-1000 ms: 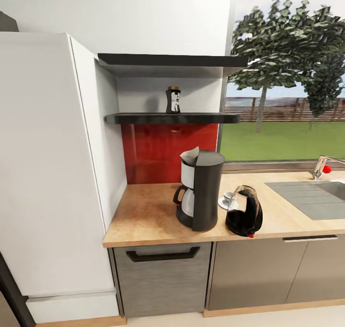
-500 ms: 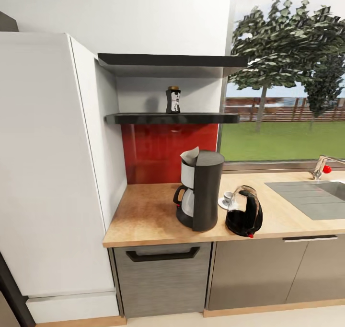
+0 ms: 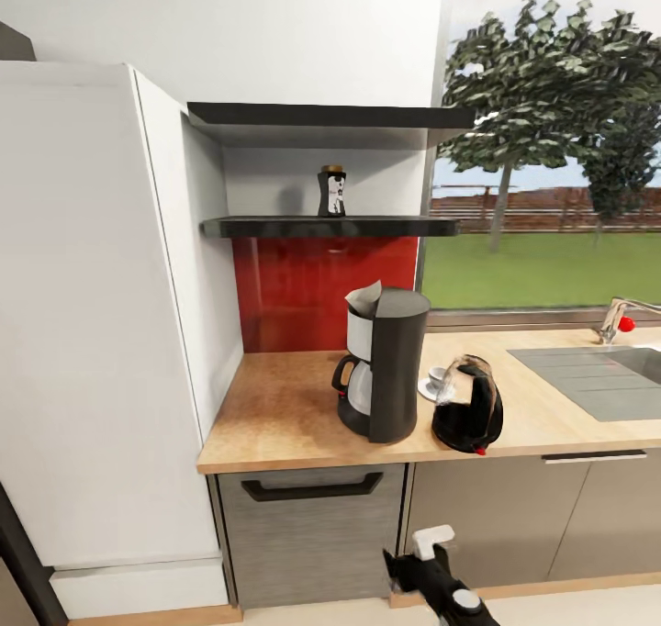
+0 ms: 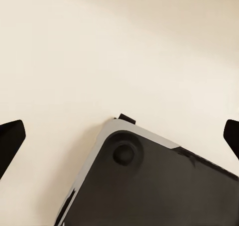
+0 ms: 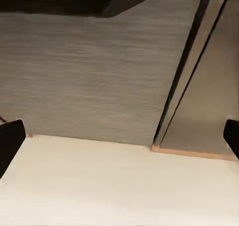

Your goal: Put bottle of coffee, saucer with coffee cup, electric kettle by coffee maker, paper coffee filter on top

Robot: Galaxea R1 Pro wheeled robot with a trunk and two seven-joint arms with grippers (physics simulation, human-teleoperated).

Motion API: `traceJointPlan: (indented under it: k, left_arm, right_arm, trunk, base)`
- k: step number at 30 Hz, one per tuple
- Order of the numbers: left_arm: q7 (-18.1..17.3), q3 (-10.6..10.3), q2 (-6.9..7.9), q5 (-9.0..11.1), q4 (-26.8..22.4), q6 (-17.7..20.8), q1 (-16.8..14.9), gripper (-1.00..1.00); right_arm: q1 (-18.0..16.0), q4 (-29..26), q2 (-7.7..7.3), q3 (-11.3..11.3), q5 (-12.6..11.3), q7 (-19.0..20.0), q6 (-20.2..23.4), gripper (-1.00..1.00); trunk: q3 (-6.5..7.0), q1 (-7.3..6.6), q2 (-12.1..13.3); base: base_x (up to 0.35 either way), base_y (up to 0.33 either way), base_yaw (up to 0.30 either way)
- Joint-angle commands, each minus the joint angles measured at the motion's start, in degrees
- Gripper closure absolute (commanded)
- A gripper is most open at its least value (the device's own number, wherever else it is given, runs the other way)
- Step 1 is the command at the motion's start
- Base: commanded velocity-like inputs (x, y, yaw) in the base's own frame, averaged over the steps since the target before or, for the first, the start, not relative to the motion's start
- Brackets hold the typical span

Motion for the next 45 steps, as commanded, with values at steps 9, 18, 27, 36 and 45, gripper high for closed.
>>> traceJointPlan:
  k: [9,18,27,36,45]
  left_arm:
    - [0.1,-0.4,0.12,-0.1,0.0,-0.1,0.0,-1.0]
    - [0.1,-0.4,0.62,0.4,0.0,-0.1,0.0,-1.0]
    - [0.1,-0.3,0.75,0.7,0.4,-0.1,0.0,-1.0]
    - [0.1,-0.3,1.18,0.8,1.3,-0.1,0.0,-1.0]
    - [0.1,-0.3,1.13,1.0,1.4,-0.1,0.0,-1.0]
  right_arm:
    - [0.1,-34.3,0.99,0.5,0.2,1.0,5.1,-1.0]
    - [-2.8,-61.5,4.73,0.3,0.3,-1.9,28.1,-1.0]
    - [-21.7,-63.6,6.98,0.3,0.1,-8.4,43.9,-1.0]
    - [-39.4,-63.2,6.98,0.3,-7.2,-9.4,58.7,-1.0]
    - [-53.2,-55.1,6.98,0.3,-10.3,-11.4,62.6,-1.0]
  trunk:
    - [-0.03,0.02,0.0]
    - [-0.03,0.02,0.0]
    - [-0.03,0.02,0.0]
    - [-0.03,0.02,0.0]
    - [-0.03,0.02,0.0]
  base:
    - [0.0,0.0,0.0]
    - [0.0,0.0,0.0]
    - [0.0,0.0,0.0]
    - [0.0,0.0,0.0]
    - [0.0,0.0,0.0]
